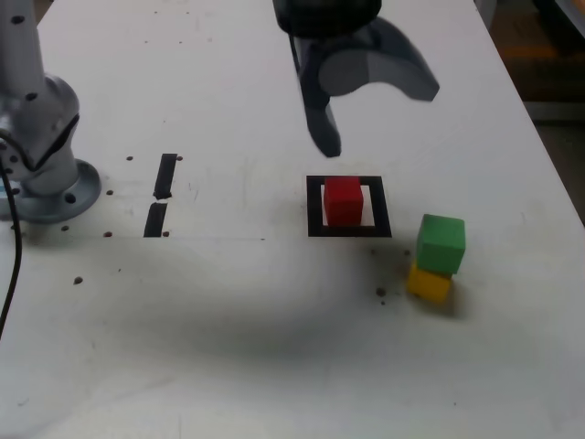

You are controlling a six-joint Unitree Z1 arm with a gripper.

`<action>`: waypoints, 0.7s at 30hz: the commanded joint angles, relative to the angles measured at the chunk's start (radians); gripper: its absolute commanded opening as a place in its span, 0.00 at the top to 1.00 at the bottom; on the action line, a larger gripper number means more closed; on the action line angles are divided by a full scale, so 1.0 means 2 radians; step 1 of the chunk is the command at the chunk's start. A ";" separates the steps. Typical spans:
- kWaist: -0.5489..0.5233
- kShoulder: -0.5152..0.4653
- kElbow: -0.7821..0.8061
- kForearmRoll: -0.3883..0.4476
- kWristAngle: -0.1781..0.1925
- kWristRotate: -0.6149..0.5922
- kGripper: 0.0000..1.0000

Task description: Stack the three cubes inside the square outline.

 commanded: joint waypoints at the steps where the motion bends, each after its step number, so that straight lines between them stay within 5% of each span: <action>1: -0.006 0.007 -0.022 0.013 0.000 0.000 0.00; 11: -0.021 0.050 -0.185 0.180 0.020 0.022 0.01; 21: -0.032 0.121 -0.277 0.216 -0.009 0.050 0.01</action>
